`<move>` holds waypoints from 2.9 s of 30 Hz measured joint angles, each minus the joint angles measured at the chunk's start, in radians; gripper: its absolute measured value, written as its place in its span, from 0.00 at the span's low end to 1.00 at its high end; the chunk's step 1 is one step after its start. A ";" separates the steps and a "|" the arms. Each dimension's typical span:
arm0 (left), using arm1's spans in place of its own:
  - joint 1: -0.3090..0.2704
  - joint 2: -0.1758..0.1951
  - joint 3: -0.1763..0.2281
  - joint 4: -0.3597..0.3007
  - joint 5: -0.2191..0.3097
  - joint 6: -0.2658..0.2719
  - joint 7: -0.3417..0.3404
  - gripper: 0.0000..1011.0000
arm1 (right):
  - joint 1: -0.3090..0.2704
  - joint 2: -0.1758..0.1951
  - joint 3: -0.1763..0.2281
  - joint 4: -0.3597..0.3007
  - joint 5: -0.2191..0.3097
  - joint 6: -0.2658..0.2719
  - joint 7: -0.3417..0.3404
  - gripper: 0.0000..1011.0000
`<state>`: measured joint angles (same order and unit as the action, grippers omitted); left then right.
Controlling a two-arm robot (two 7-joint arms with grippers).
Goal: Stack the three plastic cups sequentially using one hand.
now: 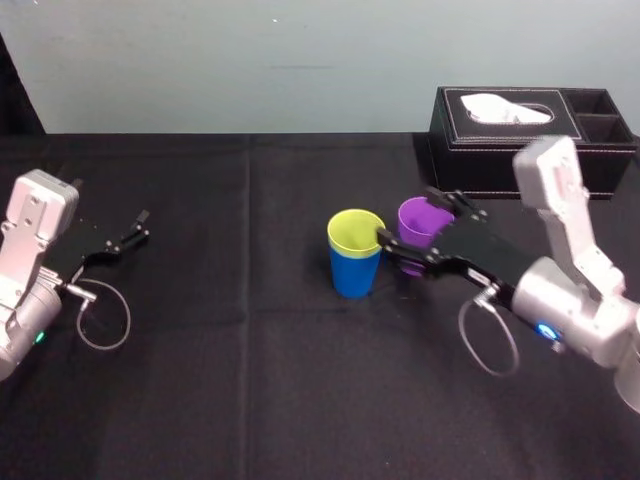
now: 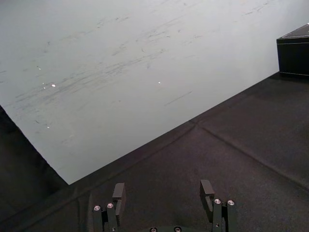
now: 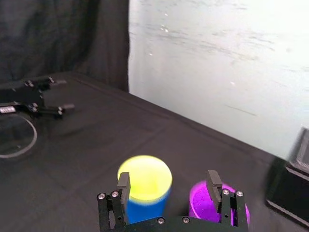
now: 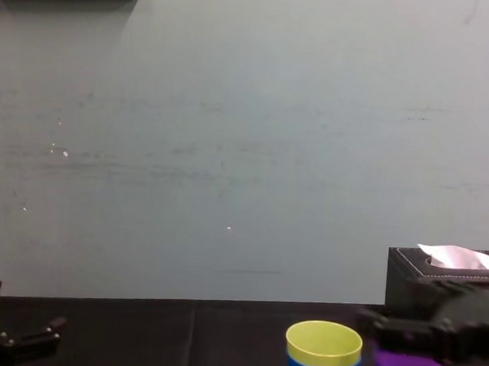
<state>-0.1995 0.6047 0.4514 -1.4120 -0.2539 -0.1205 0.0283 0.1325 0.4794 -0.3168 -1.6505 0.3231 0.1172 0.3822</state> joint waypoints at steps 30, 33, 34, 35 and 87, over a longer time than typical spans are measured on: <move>0.000 0.000 0.000 0.000 0.000 0.000 0.000 1.00 | -0.066 -0.060 0.073 0.140 -0.085 -0.048 -0.060 0.99; 0.000 0.000 0.000 0.000 0.000 0.000 0.000 1.00 | -0.054 -0.068 0.069 0.153 -0.088 -0.044 -0.057 0.99; 0.000 0.000 0.000 0.000 0.000 0.000 0.000 1.00 | -0.045 -0.074 0.066 0.161 -0.091 -0.043 -0.057 0.99; 0.000 0.000 0.000 0.000 0.000 0.000 0.000 1.00 | -0.042 -0.076 0.064 0.164 -0.093 -0.042 -0.056 0.99; 0.000 0.000 0.000 0.000 0.000 0.000 0.000 1.00 | 0.096 -0.179 0.044 0.333 -0.125 -0.033 -0.060 0.92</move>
<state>-0.1996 0.6047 0.4514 -1.4120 -0.2539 -0.1205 0.0283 0.2290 0.3007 -0.2733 -1.3176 0.1983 0.0841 0.3222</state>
